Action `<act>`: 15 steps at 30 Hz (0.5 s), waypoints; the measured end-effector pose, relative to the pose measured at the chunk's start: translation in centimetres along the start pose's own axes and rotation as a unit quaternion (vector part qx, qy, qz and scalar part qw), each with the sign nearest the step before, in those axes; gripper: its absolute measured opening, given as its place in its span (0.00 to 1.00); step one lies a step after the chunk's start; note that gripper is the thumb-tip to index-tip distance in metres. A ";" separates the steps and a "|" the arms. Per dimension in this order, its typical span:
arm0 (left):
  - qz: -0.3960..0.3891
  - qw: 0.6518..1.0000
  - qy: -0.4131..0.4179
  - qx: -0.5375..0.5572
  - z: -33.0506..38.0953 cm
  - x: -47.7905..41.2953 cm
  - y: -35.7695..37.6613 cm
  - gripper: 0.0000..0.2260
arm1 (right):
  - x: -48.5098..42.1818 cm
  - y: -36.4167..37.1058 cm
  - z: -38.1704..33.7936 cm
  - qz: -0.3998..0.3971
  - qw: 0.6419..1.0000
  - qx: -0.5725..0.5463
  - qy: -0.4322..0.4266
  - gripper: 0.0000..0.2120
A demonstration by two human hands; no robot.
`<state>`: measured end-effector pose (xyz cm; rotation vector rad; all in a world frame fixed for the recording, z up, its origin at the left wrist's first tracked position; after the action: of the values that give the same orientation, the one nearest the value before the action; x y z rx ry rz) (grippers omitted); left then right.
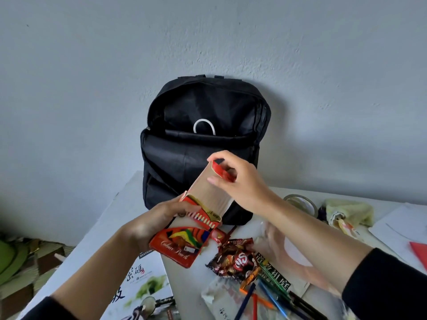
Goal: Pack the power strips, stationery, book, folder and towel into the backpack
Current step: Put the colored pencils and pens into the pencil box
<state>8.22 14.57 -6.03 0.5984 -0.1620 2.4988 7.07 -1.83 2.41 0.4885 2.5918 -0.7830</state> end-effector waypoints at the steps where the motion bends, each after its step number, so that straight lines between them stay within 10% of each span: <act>1: 0.009 1.000 -0.005 -0.007 -0.3 0.1 0.0 0.21 | 0.3 0.2 0.0 -0.028 1.000 0.000 -0.008 0.14; 12: 0.033 0.999 -0.018 -0.010 -1.1 0.8 0.5 0.20 | 1.2 2.2 -0.3 -0.165 0.984 -0.041 0.048 0.08; 15: 0.043 0.998 -0.041 0.019 -2.7 1.0 0.0 0.20 | 1.2 1.1 2.2 -0.087 0.993 -0.005 0.074 0.08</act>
<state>6.44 15.74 -7.94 0.7235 -0.1742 2.5669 7.07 -1.96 -0.37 0.3324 2.8034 -0.8164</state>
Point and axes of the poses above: each hand's wrist, its own x-axis away from the middle knuckle, its own y-axis out of the palm, z = x × y, the point moved 9 cm from there along -x, towards the middle knuckle, and after that the axes turned 10 degrees about z, right-handed, at the moved point
